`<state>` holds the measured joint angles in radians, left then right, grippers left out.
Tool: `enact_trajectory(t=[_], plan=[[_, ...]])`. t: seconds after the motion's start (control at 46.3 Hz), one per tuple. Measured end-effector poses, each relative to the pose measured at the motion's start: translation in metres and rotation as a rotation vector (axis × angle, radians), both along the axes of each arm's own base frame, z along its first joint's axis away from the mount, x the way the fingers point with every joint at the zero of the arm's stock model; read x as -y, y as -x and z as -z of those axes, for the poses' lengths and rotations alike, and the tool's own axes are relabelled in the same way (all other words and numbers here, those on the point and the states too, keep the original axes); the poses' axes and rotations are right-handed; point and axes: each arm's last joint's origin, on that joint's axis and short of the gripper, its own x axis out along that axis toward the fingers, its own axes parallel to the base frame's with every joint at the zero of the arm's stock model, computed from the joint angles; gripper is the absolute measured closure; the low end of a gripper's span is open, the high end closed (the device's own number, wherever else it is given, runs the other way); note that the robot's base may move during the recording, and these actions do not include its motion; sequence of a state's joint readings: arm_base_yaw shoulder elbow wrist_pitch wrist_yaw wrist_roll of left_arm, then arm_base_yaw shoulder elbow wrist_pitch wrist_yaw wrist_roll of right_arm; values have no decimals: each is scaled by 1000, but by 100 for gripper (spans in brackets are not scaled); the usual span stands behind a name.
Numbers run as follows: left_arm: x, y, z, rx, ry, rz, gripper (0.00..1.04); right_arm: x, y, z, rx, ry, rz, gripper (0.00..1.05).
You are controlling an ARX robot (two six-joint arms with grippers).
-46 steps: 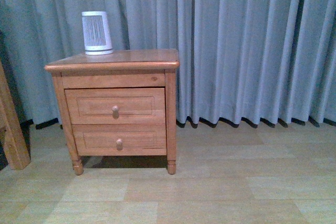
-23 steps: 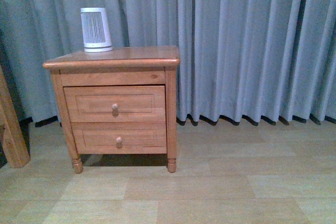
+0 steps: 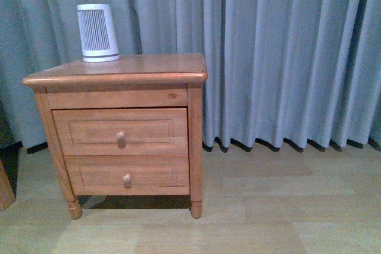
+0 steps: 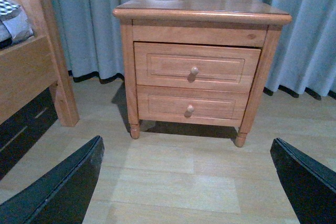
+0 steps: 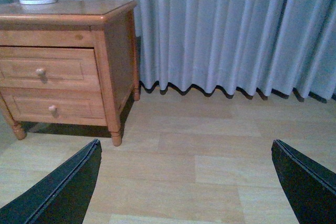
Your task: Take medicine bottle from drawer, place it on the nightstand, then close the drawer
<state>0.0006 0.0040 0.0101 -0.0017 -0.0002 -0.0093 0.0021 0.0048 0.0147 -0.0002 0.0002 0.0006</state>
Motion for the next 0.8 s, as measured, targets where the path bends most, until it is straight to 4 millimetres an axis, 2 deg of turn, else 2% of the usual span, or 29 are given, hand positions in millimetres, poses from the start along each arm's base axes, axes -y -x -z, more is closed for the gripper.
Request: enact_trajectory(t=[0.8], plan=[[0,0,0,-1,0,0,6,0,0,0,0,0,-1,7]])
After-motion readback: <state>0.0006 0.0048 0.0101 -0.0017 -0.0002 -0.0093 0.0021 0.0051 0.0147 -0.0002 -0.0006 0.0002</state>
